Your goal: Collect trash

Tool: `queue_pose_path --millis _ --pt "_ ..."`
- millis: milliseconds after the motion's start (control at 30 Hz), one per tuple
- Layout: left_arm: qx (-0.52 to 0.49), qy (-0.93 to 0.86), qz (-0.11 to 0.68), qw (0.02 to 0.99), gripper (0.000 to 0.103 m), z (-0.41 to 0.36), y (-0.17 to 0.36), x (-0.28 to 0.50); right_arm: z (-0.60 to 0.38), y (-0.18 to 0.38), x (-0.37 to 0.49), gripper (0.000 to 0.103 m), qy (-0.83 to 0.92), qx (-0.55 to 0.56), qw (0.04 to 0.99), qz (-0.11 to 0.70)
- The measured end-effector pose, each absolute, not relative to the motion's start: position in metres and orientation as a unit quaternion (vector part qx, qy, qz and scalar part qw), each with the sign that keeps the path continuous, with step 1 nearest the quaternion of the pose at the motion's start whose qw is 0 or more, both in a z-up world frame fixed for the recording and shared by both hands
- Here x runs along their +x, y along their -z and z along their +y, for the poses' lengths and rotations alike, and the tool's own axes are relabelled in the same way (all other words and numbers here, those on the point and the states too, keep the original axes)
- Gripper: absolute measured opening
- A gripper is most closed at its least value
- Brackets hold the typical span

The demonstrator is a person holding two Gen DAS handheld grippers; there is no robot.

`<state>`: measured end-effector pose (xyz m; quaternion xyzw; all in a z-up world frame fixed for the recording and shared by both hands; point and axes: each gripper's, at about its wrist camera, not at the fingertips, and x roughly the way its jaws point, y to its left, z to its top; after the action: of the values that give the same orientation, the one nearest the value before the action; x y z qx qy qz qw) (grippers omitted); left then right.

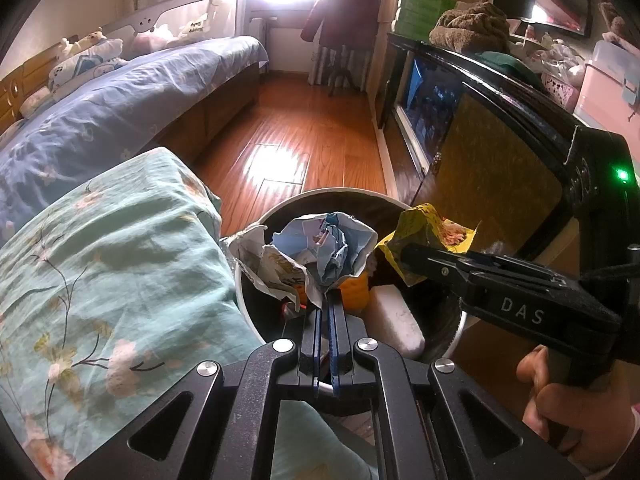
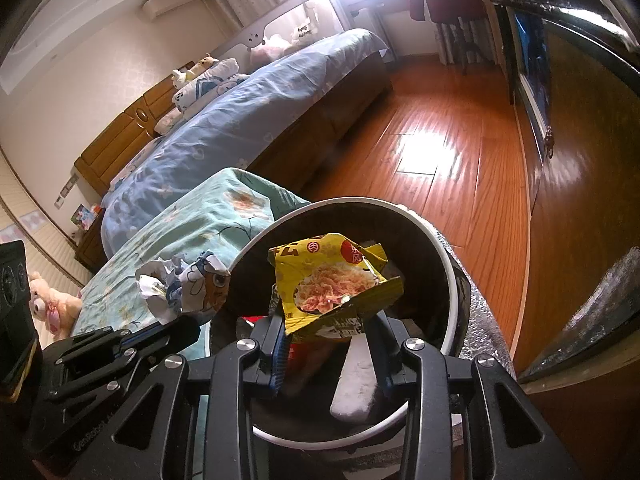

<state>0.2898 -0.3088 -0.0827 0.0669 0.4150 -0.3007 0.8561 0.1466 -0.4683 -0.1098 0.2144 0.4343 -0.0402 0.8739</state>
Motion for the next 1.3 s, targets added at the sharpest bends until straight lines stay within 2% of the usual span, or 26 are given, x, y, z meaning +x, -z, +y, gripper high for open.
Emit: queue_pose_path --millis 567,633,667,700,767,967,1033,1300 --pt "0.059 0.303 0.421 0.853 0.003 -0.307 0.082 0.292 -0.467 0.112 0.145 0.037 0.038 0.212 0.872 0.439" --pt "0.057 0.304 0.422 0.852 0.006 -0.305 0.08 0.291 -0.467 0.112 0.143 0.04 0.039 0.215 0.871 0.441" --pt "0.058 0.303 0.421 0.853 0.007 -0.304 0.079 0.291 -0.467 0.112 0.143 0.045 0.039 0.216 0.87 0.441" --pt "0.057 0.304 0.421 0.853 0.01 -0.303 0.079 0.29 -0.467 0.111 0.141 0.052 0.04 0.216 0.87 0.441" --pt "0.054 0.302 0.42 0.854 0.019 -0.298 0.076 0.288 -0.468 0.109 0.143 0.058 0.039 0.218 0.87 0.441" --pt "0.043 0.288 0.41 0.864 0.025 -0.269 0.073 0.273 -0.463 0.098 0.135 0.067 0.04 0.224 0.872 0.432" --pt "0.033 0.278 0.409 0.869 0.034 -0.253 0.074 0.266 -0.457 0.094 0.128 0.071 0.04 0.229 0.875 0.424" --pt "-0.013 0.241 0.399 0.885 0.049 -0.184 0.074 0.222 -0.409 0.075 0.103 0.083 0.011 0.241 0.883 0.403"
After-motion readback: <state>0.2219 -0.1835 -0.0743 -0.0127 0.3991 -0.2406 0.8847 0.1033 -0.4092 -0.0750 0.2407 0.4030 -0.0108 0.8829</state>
